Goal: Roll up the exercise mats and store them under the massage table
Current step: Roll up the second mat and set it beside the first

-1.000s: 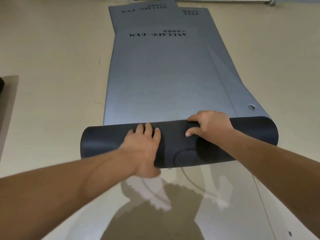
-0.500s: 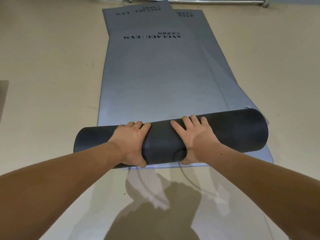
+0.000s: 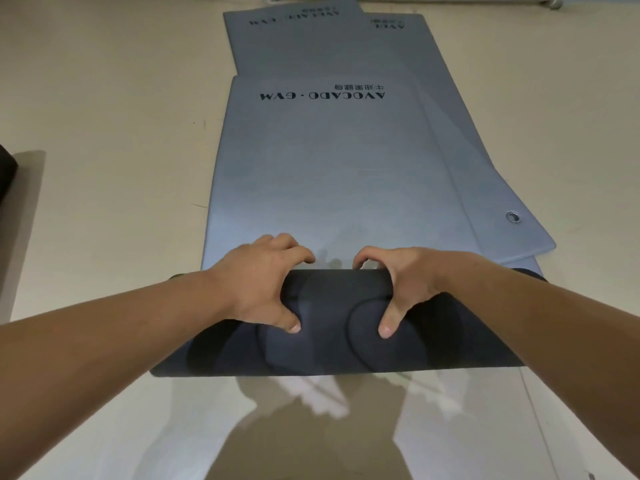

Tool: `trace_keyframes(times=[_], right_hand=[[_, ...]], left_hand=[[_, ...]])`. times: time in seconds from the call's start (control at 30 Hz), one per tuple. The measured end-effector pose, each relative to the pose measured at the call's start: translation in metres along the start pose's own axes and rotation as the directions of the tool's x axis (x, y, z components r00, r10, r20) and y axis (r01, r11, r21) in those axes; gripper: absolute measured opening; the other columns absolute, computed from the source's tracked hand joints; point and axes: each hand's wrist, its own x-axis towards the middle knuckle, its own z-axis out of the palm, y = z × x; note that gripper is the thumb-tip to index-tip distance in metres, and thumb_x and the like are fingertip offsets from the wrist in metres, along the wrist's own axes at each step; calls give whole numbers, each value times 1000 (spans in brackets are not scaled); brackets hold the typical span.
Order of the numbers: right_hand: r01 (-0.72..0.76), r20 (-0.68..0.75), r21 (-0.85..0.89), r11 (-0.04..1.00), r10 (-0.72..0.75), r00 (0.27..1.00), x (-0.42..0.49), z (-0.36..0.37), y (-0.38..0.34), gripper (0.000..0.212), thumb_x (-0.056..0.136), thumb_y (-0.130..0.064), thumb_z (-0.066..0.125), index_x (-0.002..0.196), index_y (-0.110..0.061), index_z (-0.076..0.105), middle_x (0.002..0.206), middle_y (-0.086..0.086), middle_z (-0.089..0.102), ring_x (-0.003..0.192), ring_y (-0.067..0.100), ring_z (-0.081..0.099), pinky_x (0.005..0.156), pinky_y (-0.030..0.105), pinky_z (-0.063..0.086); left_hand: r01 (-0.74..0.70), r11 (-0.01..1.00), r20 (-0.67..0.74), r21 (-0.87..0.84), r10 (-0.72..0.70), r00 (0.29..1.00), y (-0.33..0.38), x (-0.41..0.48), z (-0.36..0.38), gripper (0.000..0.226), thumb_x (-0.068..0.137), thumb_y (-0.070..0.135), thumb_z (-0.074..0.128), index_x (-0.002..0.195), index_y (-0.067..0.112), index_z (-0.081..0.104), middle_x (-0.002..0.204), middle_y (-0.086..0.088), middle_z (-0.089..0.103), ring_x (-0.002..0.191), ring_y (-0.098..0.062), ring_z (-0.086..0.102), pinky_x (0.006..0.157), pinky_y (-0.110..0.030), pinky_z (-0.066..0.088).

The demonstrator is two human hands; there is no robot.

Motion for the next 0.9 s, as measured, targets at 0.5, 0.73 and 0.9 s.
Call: trace_keyframes(times=[0.5, 0.73, 0.9], right_hand=[[1, -352, -384, 923, -147, 924, -23, 8, -6, 94, 75, -85, 65, 154, -45, 35, 150, -7, 45, 136, 20, 44, 107, 43, 44], [-89, -404, -530, 843, -159, 901, -16, 19, -17, 123, 54, -85, 73, 155, -40, 18, 137, 3, 43, 124, 27, 49, 107, 50, 40], [14, -267, -392, 920, -128, 955, -33, -3, -29, 101, 50, -73, 88, 132, -53, 32, 112, -15, 54, 98, 15, 59, 90, 37, 48]], left_hand=[[56, 946, -51, 319, -42, 998, 26, 8, 44, 114, 55, 63, 67, 149, 14, 26, 139, -8, 40, 124, -32, 43, 100, -51, 42], [50, 987, 0, 150, -51, 999, 6, 19, -1, 107, 46, 71, 75, 140, 34, 40, 118, 14, 58, 104, -16, 60, 87, -40, 54], [92, 996, 131, -17, -89, 987, 5, 9, -20, 88, 46, 60, 90, 122, 46, 47, 102, 20, 64, 89, -9, 63, 79, -36, 57]])
